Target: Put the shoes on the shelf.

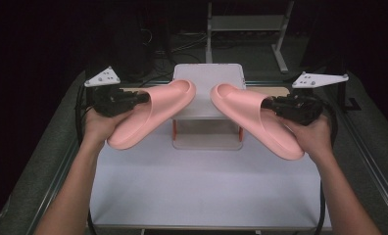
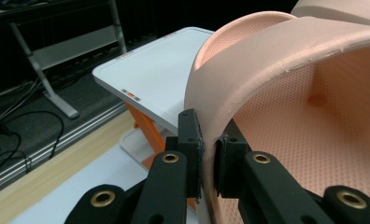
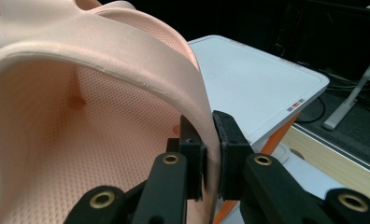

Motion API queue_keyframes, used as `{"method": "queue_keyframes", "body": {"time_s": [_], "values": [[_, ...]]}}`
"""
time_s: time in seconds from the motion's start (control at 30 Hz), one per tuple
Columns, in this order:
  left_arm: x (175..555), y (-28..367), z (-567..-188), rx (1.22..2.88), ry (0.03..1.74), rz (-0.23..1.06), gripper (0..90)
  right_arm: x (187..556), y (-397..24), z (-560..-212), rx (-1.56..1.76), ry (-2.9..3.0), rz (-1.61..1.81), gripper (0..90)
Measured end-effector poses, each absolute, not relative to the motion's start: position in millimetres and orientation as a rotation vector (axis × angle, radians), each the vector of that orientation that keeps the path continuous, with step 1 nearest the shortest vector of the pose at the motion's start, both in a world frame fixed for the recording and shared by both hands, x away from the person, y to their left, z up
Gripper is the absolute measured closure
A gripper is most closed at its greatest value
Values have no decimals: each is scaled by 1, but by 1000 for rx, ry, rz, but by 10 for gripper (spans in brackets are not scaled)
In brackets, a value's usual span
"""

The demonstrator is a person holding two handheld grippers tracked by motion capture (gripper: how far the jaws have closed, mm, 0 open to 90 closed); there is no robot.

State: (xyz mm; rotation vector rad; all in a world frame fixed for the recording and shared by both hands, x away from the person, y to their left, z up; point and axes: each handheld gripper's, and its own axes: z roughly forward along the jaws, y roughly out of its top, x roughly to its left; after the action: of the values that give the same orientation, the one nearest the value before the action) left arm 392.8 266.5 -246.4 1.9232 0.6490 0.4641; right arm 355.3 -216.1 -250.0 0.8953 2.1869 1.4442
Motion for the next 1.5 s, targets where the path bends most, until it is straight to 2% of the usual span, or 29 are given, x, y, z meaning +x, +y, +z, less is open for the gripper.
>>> {"method": "queue_keyframes", "body": {"time_s": [0.53,1.5], "values": [[425,256,-237,1925,678,469,828,392,-209,-234,890,2191,1380,826],[481,243,-229,1965,778,465,827,457,-195,-228,976,2175,1286,826]]}}
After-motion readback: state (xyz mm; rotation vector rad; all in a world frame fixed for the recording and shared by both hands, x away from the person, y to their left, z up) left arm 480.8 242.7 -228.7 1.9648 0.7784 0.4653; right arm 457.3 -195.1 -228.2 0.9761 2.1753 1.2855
